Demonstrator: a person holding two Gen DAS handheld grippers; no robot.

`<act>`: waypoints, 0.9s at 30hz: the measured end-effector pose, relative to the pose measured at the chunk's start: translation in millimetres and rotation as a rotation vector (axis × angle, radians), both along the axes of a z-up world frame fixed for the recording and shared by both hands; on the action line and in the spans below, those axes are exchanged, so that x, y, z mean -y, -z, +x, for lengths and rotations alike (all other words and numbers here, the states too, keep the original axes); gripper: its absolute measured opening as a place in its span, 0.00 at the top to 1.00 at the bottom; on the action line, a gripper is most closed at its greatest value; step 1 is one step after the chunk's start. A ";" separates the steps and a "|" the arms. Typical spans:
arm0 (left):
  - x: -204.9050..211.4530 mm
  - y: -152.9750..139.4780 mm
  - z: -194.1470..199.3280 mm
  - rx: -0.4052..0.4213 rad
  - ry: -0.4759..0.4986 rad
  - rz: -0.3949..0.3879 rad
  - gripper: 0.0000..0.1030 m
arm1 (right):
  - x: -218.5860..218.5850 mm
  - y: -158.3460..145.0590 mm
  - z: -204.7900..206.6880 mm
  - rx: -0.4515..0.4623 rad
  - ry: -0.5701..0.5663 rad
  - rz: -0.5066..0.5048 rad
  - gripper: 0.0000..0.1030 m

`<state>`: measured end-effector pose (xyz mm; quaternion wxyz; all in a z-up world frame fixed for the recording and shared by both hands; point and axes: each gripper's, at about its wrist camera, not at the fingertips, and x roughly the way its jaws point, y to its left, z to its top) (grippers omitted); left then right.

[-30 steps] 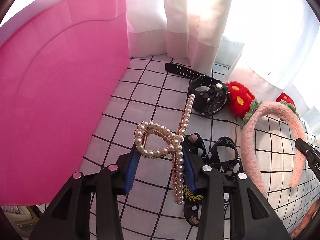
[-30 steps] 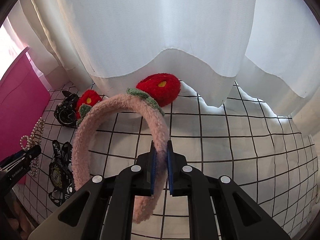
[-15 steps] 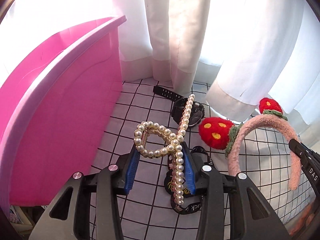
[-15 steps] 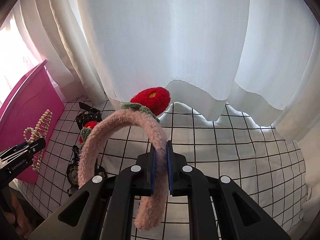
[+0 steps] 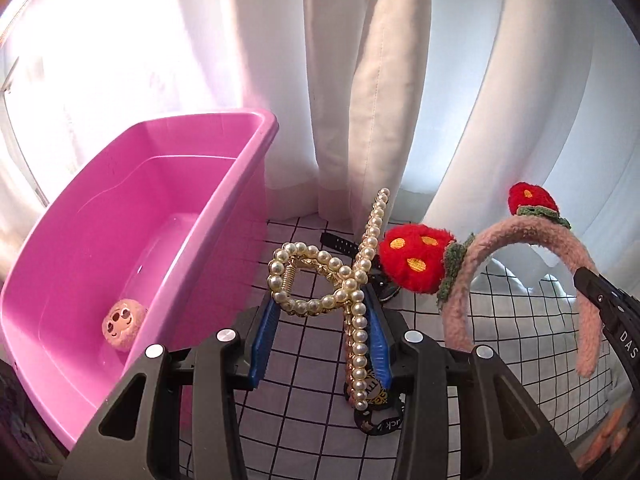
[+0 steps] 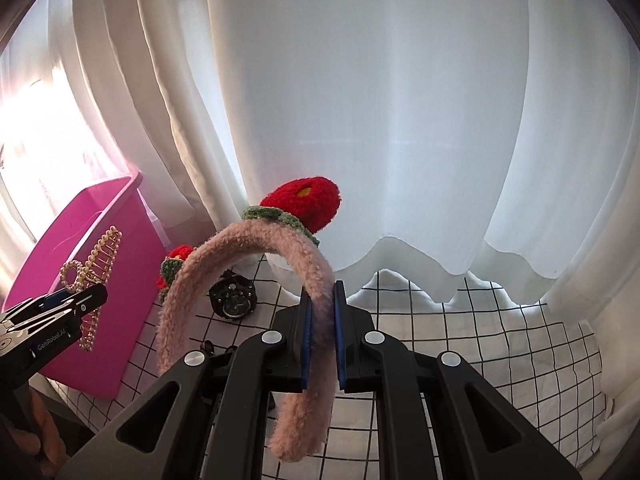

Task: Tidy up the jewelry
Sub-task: 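Lift the pearl claw and headband and carry both over the pink tub, then open both grippers to drop the claw and headband into the tub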

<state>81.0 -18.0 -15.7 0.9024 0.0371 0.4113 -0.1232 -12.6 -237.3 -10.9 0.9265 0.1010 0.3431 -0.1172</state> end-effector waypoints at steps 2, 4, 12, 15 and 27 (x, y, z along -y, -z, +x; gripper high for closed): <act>-7.4 -10.2 2.0 0.015 -0.011 -0.005 0.62 | -7.5 -11.8 5.2 0.022 -0.017 -0.006 0.91; -16.2 -20.3 4.7 0.027 -0.026 -0.011 0.62 | -15.5 -22.7 12.1 0.041 -0.036 -0.009 0.91; -73.5 -61.8 19.3 0.081 -0.128 -0.015 0.62 | -63.3 -68.0 50.7 0.132 -0.152 -0.019 0.91; -99.4 -69.7 26.5 0.087 -0.179 -0.001 0.62 | -87.5 -80.5 73.0 0.148 -0.211 -0.019 0.91; -189.3 -37.2 71.3 -0.030 -0.342 0.048 0.61 | -186.4 -67.0 163.9 0.059 -0.409 -0.048 0.91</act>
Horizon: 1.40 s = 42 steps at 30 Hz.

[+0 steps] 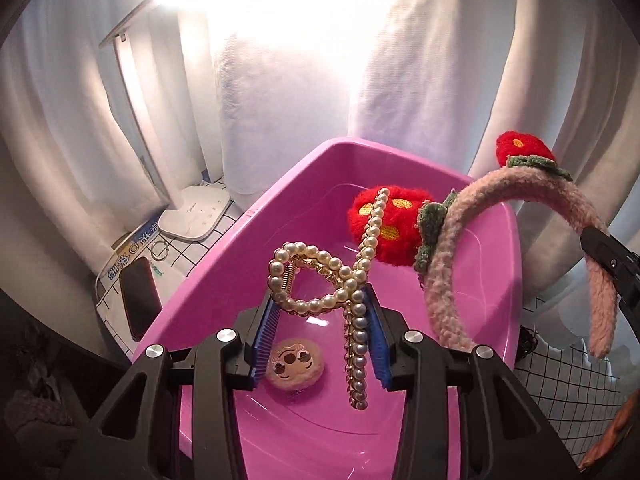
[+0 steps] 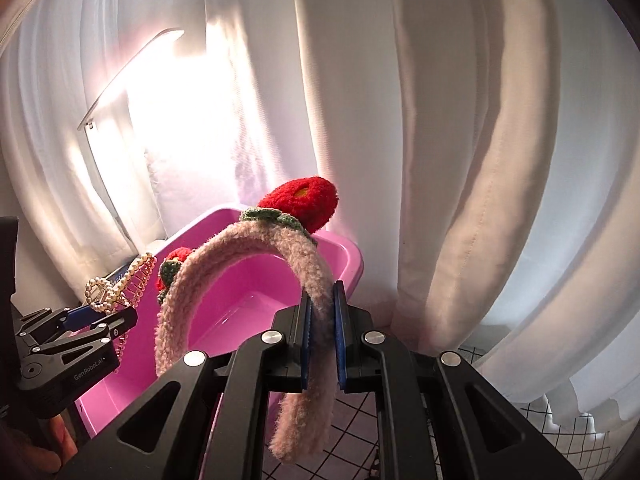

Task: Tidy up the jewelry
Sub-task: 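Open both grippers to drop the claw and headband into the tub, then withdraw both tools toward the black watch and lanyard on the table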

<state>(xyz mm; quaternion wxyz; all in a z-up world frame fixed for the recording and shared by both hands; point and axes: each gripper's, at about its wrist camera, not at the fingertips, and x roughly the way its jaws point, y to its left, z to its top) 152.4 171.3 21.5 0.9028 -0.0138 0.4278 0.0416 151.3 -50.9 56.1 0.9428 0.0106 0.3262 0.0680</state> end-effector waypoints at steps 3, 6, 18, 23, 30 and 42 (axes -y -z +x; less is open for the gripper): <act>-15.5 14.1 8.9 -0.037 -0.024 -0.003 0.61 | -14.1 13.0 14.3 -0.036 -0.022 -0.016 0.91; -25.3 24.8 14.4 -0.070 -0.045 -0.007 0.61 | -24.0 20.8 25.7 -0.066 -0.037 -0.027 0.91; -38.1 46.2 24.8 -0.156 -0.078 -0.018 0.61 | -58.4 44.7 58.1 -0.170 -0.077 -0.076 0.90; -43.3 53.1 26.6 -0.194 -0.094 -0.029 0.57 | -76.4 51.3 69.2 -0.208 -0.097 -0.107 0.71; -43.5 37.4 20.4 -0.138 -0.113 0.018 0.11 | -78.7 42.2 61.5 -0.172 -0.101 -0.118 0.49; -43.1 25.5 11.5 -0.119 -0.118 0.003 0.11 | -57.3 17.8 41.3 -0.122 -0.088 -0.068 0.48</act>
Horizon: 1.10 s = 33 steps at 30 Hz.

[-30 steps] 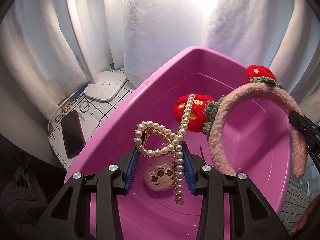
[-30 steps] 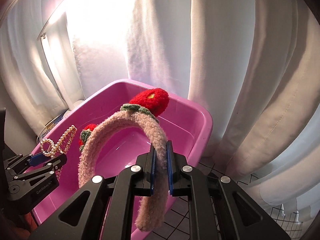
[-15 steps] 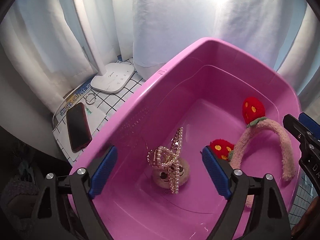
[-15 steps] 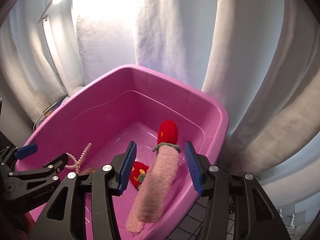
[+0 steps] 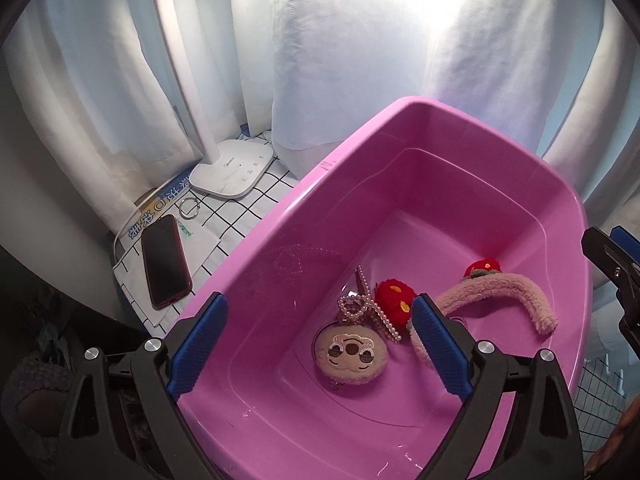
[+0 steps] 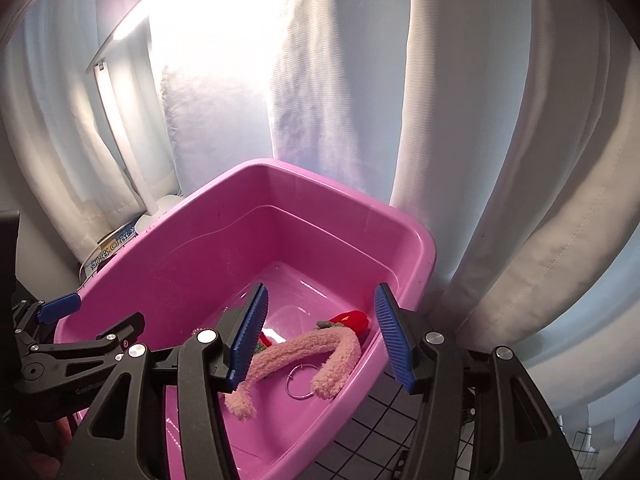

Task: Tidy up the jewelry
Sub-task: 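Withdraw both tools toward the black watch and lanyard on the table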

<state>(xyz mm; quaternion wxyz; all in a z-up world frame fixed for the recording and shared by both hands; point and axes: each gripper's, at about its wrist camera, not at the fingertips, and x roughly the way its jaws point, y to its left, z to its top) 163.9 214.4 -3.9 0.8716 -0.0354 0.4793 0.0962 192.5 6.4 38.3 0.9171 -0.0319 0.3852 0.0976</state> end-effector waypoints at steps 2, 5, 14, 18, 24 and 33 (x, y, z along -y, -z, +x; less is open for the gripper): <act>2.8 -3.9 -3.6 0.007 0.002 -0.001 0.11 | 5.8 -5.1 -5.2 0.010 0.001 0.015 0.48; 8.3 -11.6 -9.1 0.020 0.008 -0.014 0.11 | 19.5 -13.3 -14.6 0.022 0.006 0.048 0.48; 54.3 -36.1 -36.5 0.074 0.077 -0.082 0.11 | 87.0 -27.9 -66.4 0.057 0.058 0.098 0.46; 79.7 -41.1 -50.2 0.082 0.124 -0.113 0.11 | 122.3 -23.4 -90.2 0.047 0.103 0.094 0.46; 120.9 -48.7 -67.5 0.091 0.192 -0.131 0.11 | 166.6 -8.9 -110.3 0.017 0.167 0.099 0.46; 173.7 -41.6 -88.9 0.071 0.239 -0.117 0.11 | 196.2 17.7 -123.6 -0.025 0.158 0.100 0.46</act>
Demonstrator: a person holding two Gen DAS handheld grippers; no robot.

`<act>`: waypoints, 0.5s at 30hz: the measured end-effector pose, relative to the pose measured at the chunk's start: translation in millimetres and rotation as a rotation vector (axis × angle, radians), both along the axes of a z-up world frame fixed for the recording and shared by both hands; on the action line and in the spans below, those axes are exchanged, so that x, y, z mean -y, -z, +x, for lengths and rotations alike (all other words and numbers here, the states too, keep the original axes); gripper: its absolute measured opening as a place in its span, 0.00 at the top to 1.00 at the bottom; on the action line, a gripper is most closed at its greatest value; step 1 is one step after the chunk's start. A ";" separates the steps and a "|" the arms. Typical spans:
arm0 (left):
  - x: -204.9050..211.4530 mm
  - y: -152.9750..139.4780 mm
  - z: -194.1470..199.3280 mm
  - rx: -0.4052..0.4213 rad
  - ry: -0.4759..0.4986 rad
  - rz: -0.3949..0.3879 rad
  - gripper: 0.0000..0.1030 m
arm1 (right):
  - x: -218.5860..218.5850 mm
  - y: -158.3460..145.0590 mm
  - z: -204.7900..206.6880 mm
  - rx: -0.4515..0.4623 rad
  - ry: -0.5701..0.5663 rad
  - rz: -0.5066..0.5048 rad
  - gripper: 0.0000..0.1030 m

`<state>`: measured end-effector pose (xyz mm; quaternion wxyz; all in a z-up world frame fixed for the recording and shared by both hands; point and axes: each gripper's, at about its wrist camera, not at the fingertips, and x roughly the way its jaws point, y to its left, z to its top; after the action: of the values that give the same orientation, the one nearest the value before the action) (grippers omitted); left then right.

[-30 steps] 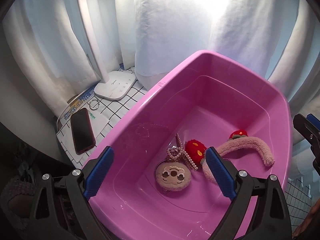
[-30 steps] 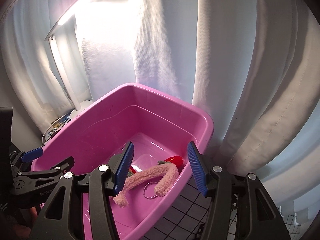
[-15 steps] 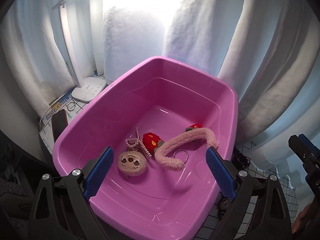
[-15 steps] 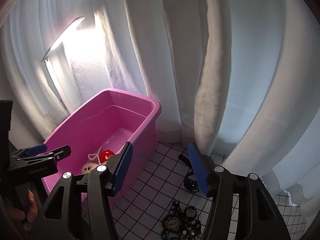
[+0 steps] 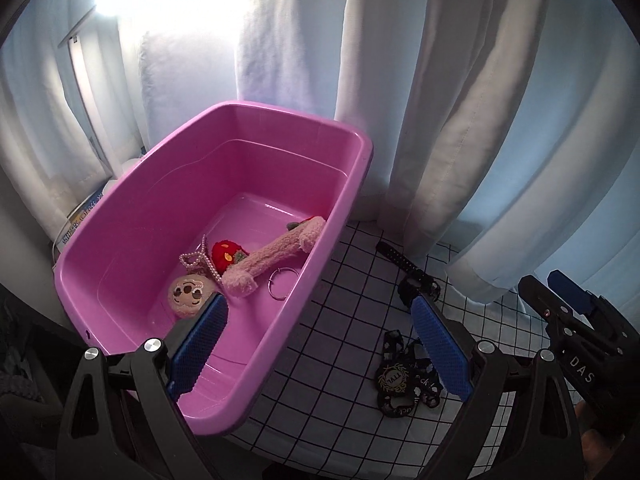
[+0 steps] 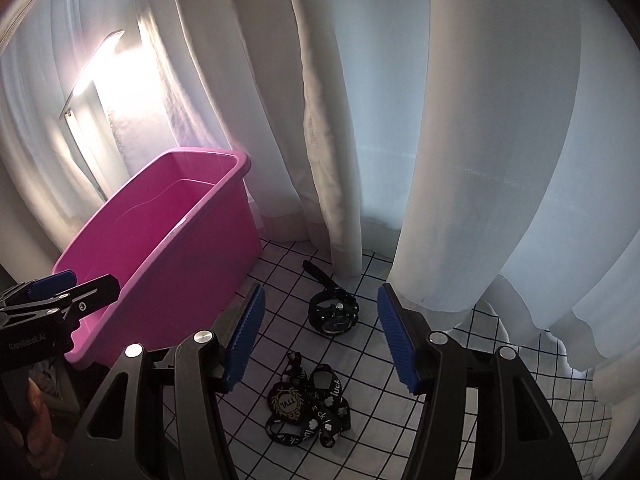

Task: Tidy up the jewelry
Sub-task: 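Withdraw both tools toward the black watch and lanyard on the table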

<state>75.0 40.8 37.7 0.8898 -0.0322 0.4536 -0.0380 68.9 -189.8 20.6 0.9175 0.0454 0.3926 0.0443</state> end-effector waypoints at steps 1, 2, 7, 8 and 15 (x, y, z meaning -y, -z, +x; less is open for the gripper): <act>4.0 0.6 -2.4 -0.001 0.001 0.000 0.11 | 3.1 2.9 -0.8 -0.006 -0.007 0.004 0.46; 7.8 1.9 -3.7 -0.003 -0.001 0.006 0.11 | 6.1 6.4 -1.2 -0.012 -0.012 0.010 0.46; 28.7 15.4 -15.5 -0.031 0.000 0.024 0.11 | 16.7 26.5 0.9 -0.047 -0.039 0.027 0.46; 31.7 18.6 -17.8 -0.037 0.000 0.028 0.11 | 17.5 30.8 2.5 -0.054 -0.046 0.030 0.46; 47.1 52.6 -30.4 -0.092 -0.017 0.050 0.11 | 17.1 66.8 19.9 -0.108 -0.112 0.048 0.46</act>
<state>44.6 -6.3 -14.9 0.8689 -0.0155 0.4944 -0.0177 88.8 -206.9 -46.1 0.8898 0.0479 0.4420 0.1026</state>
